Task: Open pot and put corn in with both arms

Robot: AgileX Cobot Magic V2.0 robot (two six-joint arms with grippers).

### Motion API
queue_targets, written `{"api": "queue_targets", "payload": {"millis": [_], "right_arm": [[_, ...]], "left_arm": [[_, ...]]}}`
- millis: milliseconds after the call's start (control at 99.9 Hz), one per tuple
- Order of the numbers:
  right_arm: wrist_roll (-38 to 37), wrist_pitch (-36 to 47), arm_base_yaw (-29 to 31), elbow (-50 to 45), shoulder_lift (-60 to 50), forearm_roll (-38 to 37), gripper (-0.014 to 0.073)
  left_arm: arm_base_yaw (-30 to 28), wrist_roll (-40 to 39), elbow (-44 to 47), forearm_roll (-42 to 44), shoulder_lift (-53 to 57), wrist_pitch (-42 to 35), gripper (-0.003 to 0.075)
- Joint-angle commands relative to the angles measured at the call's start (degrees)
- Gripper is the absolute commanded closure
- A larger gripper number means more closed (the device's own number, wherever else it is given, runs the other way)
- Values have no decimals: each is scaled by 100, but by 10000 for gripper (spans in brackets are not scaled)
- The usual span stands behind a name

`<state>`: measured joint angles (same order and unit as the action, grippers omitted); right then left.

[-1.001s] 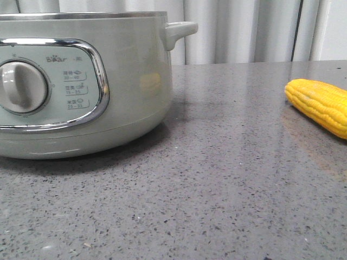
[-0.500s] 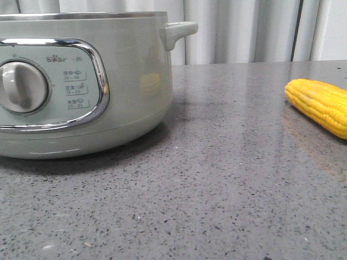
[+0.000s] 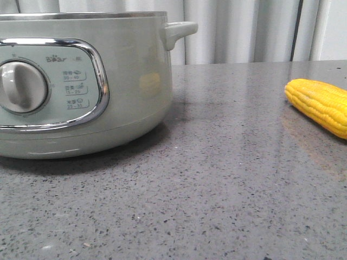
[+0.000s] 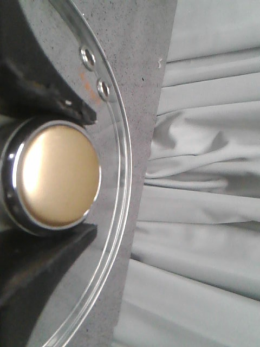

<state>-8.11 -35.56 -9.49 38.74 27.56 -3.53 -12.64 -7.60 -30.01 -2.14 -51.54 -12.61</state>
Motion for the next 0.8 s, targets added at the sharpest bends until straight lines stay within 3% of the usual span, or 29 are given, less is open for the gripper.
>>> {"api": "queue_targets", "payload": {"millis": [0,210,410,790], "right_arm": [[45,330,-7,200,78,-88,70],[45,192,-7,200,78,-116,70],[45,191,-7,200,78,-169,71],[45,191,-7,200,78,-354,71]], "left_arm": [[-205,25,-233,-453,63,-992,569],[-982,25,-222,-638,-80,-929,569],[-855,25,-81,-627,-427,-484,568],[-748,25,364,-530,-966,-540,568]]}}
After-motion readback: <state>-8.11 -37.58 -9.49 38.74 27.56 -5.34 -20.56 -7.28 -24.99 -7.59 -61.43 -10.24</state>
